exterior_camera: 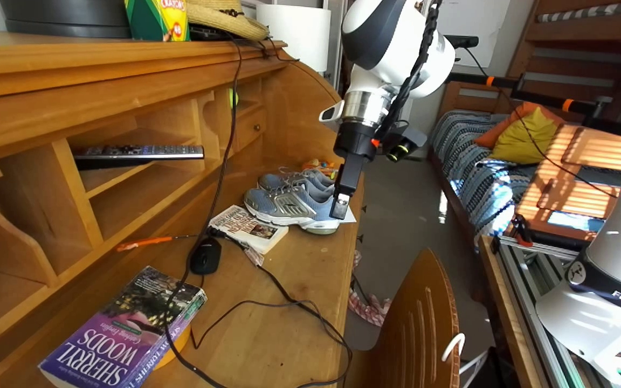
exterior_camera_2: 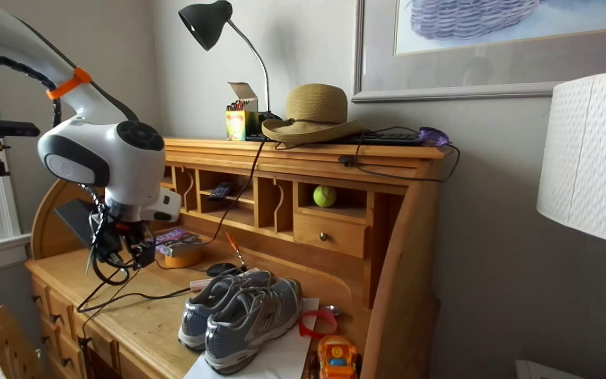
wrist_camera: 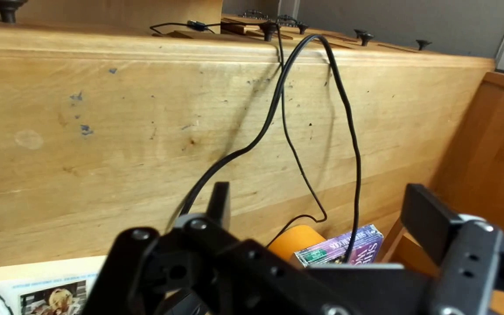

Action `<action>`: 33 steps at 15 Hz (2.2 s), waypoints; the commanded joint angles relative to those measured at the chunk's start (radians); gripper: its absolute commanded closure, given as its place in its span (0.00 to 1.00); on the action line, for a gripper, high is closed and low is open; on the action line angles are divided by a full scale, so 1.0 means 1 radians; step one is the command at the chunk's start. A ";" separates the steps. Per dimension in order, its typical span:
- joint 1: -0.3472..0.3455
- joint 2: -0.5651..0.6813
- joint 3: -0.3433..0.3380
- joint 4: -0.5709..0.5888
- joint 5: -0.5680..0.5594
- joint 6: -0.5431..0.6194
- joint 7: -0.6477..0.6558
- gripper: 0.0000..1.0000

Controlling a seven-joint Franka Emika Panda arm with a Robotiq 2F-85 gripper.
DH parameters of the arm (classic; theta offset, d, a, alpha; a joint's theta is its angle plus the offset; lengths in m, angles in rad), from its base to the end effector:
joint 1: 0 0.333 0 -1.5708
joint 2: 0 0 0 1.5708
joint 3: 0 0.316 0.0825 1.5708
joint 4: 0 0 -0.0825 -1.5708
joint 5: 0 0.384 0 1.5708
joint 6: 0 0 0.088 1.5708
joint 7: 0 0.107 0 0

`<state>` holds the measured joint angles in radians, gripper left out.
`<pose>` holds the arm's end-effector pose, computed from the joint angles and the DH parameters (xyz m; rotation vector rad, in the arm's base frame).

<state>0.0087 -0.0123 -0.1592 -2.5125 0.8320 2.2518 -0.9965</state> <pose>0.4388 -0.0457 0.2717 -2.5167 -0.2841 -0.1513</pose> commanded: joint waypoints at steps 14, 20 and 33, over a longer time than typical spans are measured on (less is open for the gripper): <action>0.008 0.061 0.127 0.083 0.363 0.209 -0.320 0.00; 0.058 0.242 0.222 0.287 0.434 0.357 -0.349 0.00; 0.077 0.348 0.257 0.410 0.434 0.383 -0.359 0.00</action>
<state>0.0769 0.2934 0.0860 -2.1474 1.2407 2.6095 -1.3339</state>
